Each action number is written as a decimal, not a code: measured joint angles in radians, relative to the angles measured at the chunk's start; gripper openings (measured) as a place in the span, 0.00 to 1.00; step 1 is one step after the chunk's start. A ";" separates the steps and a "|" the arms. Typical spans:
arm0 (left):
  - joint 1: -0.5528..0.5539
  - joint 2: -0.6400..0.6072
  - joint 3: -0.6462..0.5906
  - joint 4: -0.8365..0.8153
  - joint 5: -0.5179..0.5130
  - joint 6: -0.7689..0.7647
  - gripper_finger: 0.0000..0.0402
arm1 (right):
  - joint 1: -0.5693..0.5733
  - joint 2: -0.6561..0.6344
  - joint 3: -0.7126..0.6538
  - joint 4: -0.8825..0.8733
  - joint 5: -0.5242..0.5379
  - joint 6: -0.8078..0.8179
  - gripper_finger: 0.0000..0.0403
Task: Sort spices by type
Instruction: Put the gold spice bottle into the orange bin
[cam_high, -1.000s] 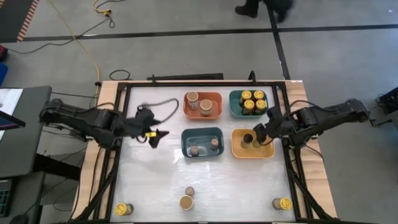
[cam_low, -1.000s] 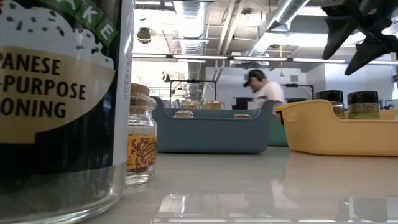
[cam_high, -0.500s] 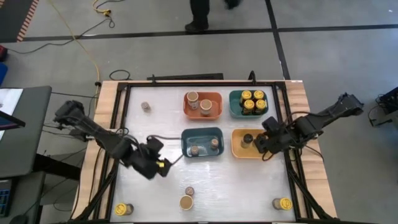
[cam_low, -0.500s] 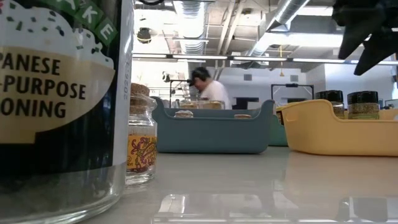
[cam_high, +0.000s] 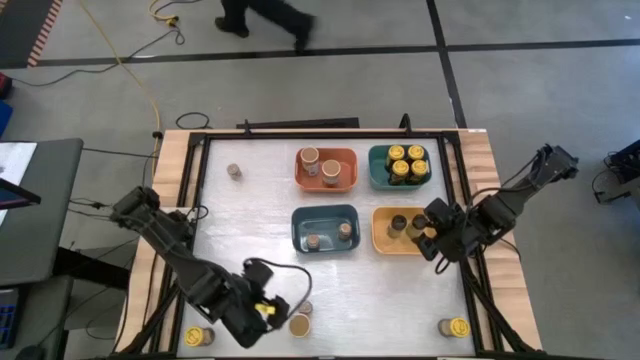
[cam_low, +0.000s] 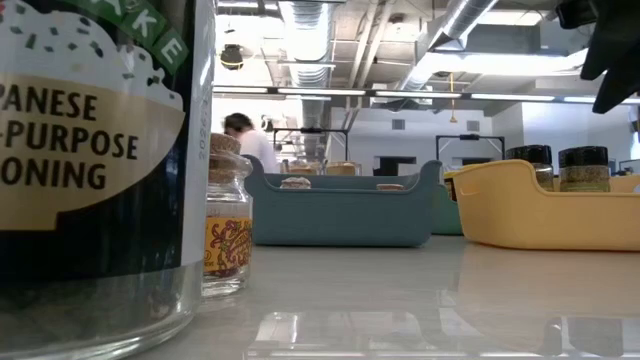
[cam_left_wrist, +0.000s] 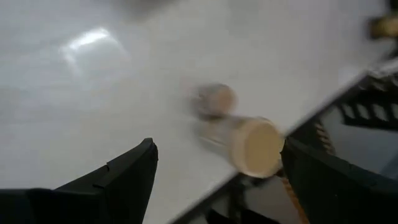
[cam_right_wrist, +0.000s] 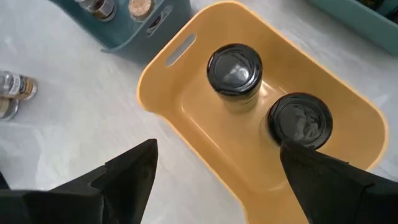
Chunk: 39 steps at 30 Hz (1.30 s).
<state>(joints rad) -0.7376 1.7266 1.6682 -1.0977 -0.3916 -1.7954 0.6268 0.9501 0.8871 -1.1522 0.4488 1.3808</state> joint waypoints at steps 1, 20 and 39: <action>0.000 0.011 0.010 0.034 0.005 0.022 0.82 | 0.004 0.000 0.000 0.000 0.000 0.000 0.91; 0.124 0.317 0.299 0.022 0.238 0.206 0.82 | 0.093 0.000 0.000 0.000 0.027 0.087 0.91; 0.111 0.427 0.305 0.023 0.316 0.159 0.82 | 0.107 0.000 -0.001 0.008 0.050 0.098 0.91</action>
<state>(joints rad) -0.6262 2.1541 1.9732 -1.0744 -0.0754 -1.6359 0.7338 0.9501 0.8864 -1.1439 0.4992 1.4788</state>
